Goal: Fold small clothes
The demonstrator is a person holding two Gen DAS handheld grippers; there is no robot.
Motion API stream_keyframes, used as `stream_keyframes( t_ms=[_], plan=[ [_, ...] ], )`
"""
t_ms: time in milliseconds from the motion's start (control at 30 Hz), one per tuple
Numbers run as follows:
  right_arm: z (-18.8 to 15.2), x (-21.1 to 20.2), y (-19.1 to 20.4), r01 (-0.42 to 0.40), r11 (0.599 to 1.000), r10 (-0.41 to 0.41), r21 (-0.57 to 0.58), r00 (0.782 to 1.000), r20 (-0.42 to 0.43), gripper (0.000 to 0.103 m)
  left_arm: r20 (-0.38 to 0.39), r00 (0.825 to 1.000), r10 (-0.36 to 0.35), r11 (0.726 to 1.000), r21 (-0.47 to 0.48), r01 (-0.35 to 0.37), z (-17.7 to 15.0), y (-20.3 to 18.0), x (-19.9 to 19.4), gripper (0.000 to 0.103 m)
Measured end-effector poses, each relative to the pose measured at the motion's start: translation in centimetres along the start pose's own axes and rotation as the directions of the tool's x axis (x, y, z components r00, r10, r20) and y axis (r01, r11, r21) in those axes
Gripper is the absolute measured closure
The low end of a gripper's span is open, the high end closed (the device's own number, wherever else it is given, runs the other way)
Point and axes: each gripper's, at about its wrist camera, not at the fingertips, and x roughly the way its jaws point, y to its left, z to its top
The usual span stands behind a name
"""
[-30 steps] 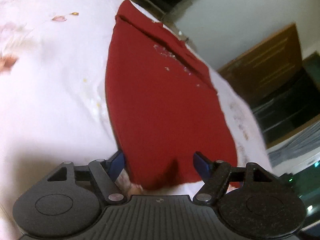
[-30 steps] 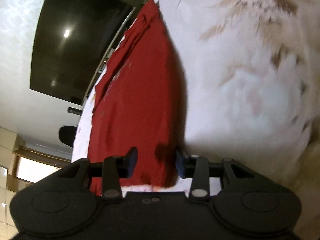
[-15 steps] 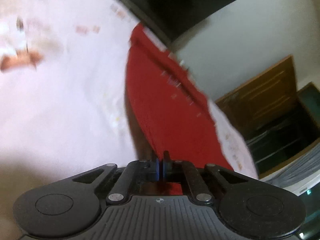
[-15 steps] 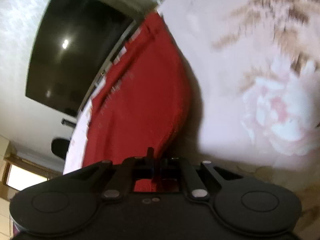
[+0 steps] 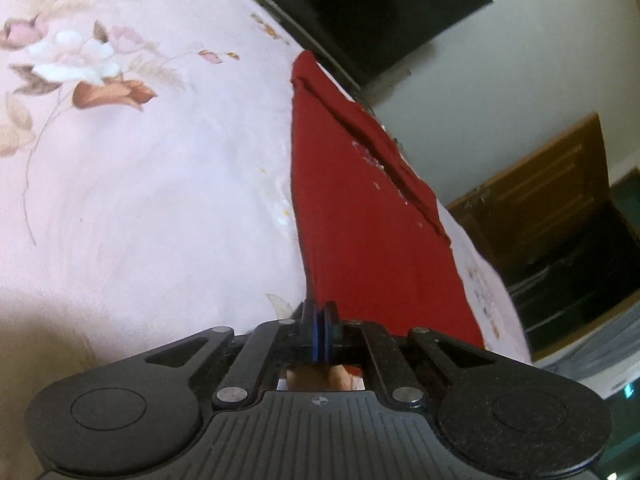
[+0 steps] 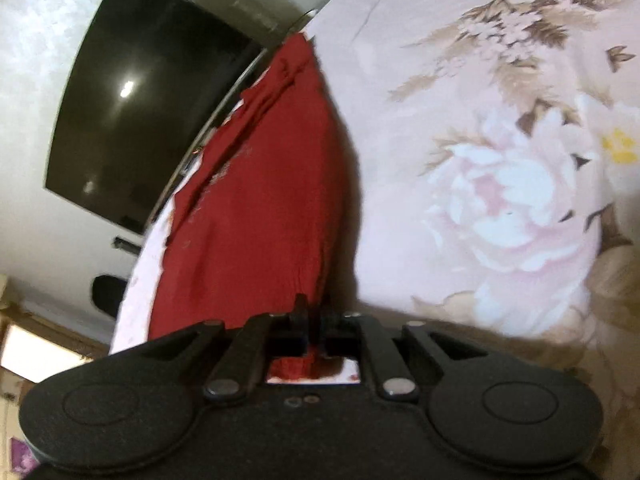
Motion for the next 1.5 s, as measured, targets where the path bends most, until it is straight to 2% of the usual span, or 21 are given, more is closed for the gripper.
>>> stream_keyframes(
  t_ms=[133,300,367,467,500,533,567,600,667,700,733,767,800,833,900,967,1033,1100,1167,1333,1500],
  plan=[
    [0.5,0.3,-0.2,-0.045,0.998,0.046,0.032,0.999,-0.022,0.079,-0.011,0.999,-0.047,0.997,-0.066,0.046,0.1,0.6,0.7,0.087],
    [0.7,0.5,-1.0,-0.094,0.992,0.096,0.084,0.995,-0.023,0.074,-0.019,0.995,-0.096,0.991,-0.095,0.094,0.3,-0.5,3.2,0.068],
    [0.6,0.6,-1.2,-0.105,0.990,0.108,0.098,0.994,-0.023,0.074,-0.028,0.995,-0.099,0.992,-0.084,0.097,0.5,-1.0,3.8,0.066],
    [1.0,0.7,-1.5,-0.112,0.989,0.116,0.101,0.993,-0.035,0.077,-0.057,0.996,-0.075,0.997,-0.032,0.073,0.8,-1.9,4.7,0.066],
    [0.9,1.1,-1.3,-0.106,0.990,0.110,0.092,0.993,-0.042,0.082,-0.063,0.995,-0.071,0.997,-0.019,0.069,0.8,-1.9,4.7,0.071],
    [1.0,1.3,-1.1,-0.100,0.992,0.104,0.080,0.993,-0.048,0.087,-0.067,0.997,-0.050,0.999,0.005,0.050,0.8,-2.2,4.9,0.099],
    [1.1,1.6,-0.9,-0.092,0.994,0.095,0.062,0.994,-0.055,0.092,-0.082,0.996,-0.017,1.000,0.017,0.019,0.7,-2.1,5.2,0.101],
    [0.9,1.7,-0.7,-0.077,0.996,0.079,0.042,0.995,-0.059,0.098,-0.075,0.997,-0.016,1.000,0.022,0.017,0.6,-2.0,5.2,0.101],
    [0.7,1.8,-0.5,-0.065,0.998,0.065,0.010,0.997,-0.041,0.098,-0.036,0.999,-0.020,0.999,0.025,0.021,0.3,-2.1,4.9,0.101],
    [0.6,1.6,-0.3,-0.060,0.998,0.060,-0.003,0.998,-0.028,0.099,-0.004,0.999,-0.043,0.999,0.021,0.043,0.2,-2.3,4.3,0.101],
    [0.5,1.1,0.2,-0.056,0.998,0.055,-0.022,0.998,-0.007,0.099,0.046,0.993,-0.111,0.994,0.013,0.111,0.2,-2.7,3.1,0.101],
    [0.5,0.5,0.7,-0.072,0.997,0.073,-0.039,0.997,0.015,0.099,0.085,0.986,-0.144,0.989,0.028,0.142,0.3,-3.3,1.9,0.101],
    [0.5,-0.6,1.5,-0.097,0.993,0.100,-0.067,0.994,0.039,0.099,0.100,0.984,-0.150,0.988,0.043,0.147,0.4,-3.8,1.1,0.102],
    [0.5,-1.4,2.3,-0.108,0.990,0.113,-0.095,0.992,0.054,0.099,0.101,0.982,-0.159,0.987,0.046,0.155,0.5,-3.8,0.9,0.102],
    [0.6,-2.4,3.2,-0.096,0.986,0.107,-0.136,0.992,0.074,0.099,0.065,0.992,-0.111,0.993,0.035,0.109,0.4,-3.0,1.8,0.102],
    [0.7,-1.4,2.7,-0.043,0.989,0.051,-0.142,0.997,0.053,0.099,0.006,0.999,-0.048,0.999,0.008,0.048,-0.3,-1.2,3.8,0.101],
    [0.6,1.0,1.1,0.033,0.992,-0.035,-0.121,0.999,-0.011,0.099,0.013,0.999,-0.050,0.999,-0.007,0.050,-0.2,-0.9,4.3,0.101],
    [0.5,1.4,0.4,0.011,0.997,-0.012,-0.079,1.000,-0.012,0.099,0.034,0.997,-0.065,0.998,0.011,0.064,0.1,-1.7,3.6,0.101],
    [0.9,0.5,1.5,0.005,0.993,-0.003,-0.116,1.000,0.017,0.099,0.071,0.992,-0.101,0.995,0.005,0.101,0.7,-2.4,2.4,0.101],
    [3.8,-2.1,7.0,-0.023,0.956,0.060,-0.292,0.991,0.119,0.099,0.157,0.972,-0.176,0.982,0.095,0.162,5.5,-5.9,1.3,0.101],
    [8.8,-1.9,13.4,0.035,0.885,0.085,-0.465,0.968,0.234,0.099,0.211,0.955,-0.209,0.966,0.196,0.168,12.1,-9.6,3.1,0.101]
  ],
)
